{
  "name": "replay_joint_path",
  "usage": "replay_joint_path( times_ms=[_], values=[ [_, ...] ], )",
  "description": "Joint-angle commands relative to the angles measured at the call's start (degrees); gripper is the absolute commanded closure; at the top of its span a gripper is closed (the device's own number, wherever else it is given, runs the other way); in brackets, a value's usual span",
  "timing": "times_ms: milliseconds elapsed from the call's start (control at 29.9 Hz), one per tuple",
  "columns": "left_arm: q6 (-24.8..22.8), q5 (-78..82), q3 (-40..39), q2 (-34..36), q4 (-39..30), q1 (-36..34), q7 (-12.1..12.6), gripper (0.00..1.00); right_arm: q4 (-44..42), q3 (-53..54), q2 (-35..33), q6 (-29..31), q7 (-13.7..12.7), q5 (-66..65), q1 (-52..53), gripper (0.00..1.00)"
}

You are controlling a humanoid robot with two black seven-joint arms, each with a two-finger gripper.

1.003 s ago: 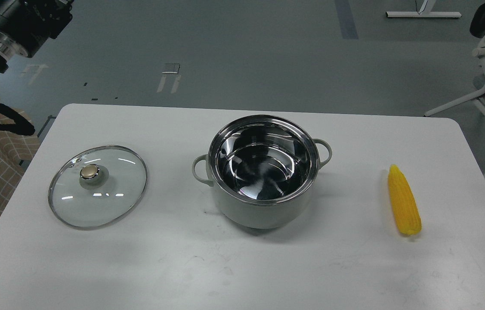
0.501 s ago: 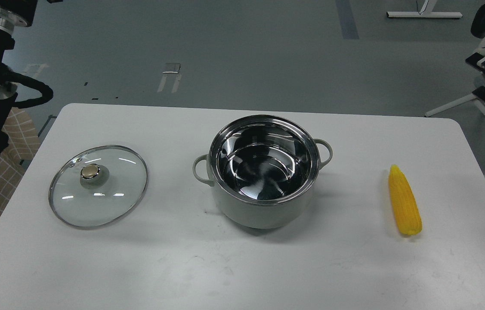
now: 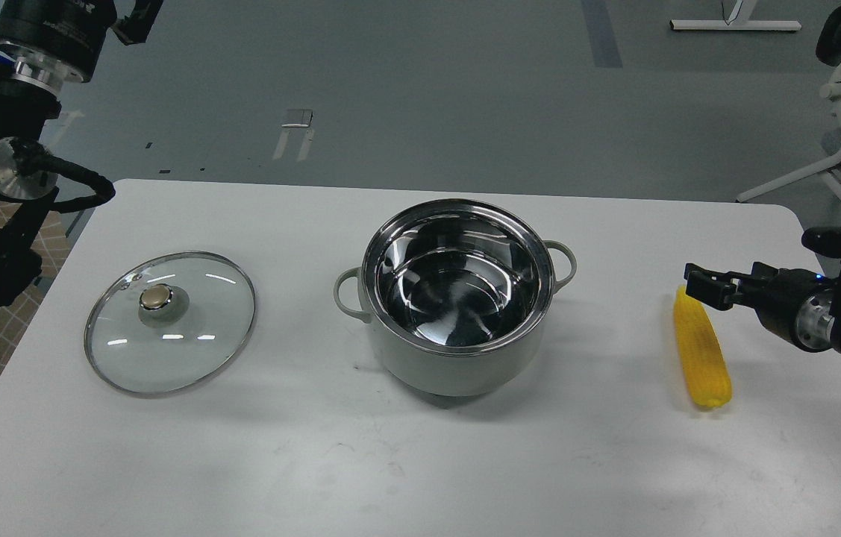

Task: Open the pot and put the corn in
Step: 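Close the right gripper around the yellow corn cob, then lift the corn cob and carry it over the pot with the right gripper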

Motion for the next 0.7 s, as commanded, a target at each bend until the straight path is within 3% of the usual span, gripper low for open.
replay_joint_path(
  times_ms=[0, 134, 468, 602, 669],
  values=[
    [0.4, 0.0, -0.13, -0.06, 0.07, 0.13, 1.18, 0.03, -0.14, -1.88, 0.08, 0.0, -0.27, -1.21, -0.67, 0.0],
    [0.75, 0.0, -0.13, -0.5, -0.02, 0.13, 1.53, 0.03, -1.54, -3.03, 0.26, 0.0, -0.44, -1.74, -2.43, 0.01],
    [0.84, 0.0, -0.31, -0.59, -0.11, -0.05, 1.53, 0.03, -3.21, -3.12, 1.57, 0.0, -1.94, -1.65, -4.28, 0.18],
    [1.01, -0.09, -0.31, -0.67, -0.11, -0.05, 1.53, 0.03, -3.65, -3.12, 3.16, 0.0, -2.03, -1.74, -5.07, 0.36],
    [1.19, 0.0, -0.31, -0.59, -0.2, -0.05, 1.53, 0.03, -3.83, -3.12, 3.77, 0.0, -2.03, -1.65, -5.16, 0.38]
  ],
)
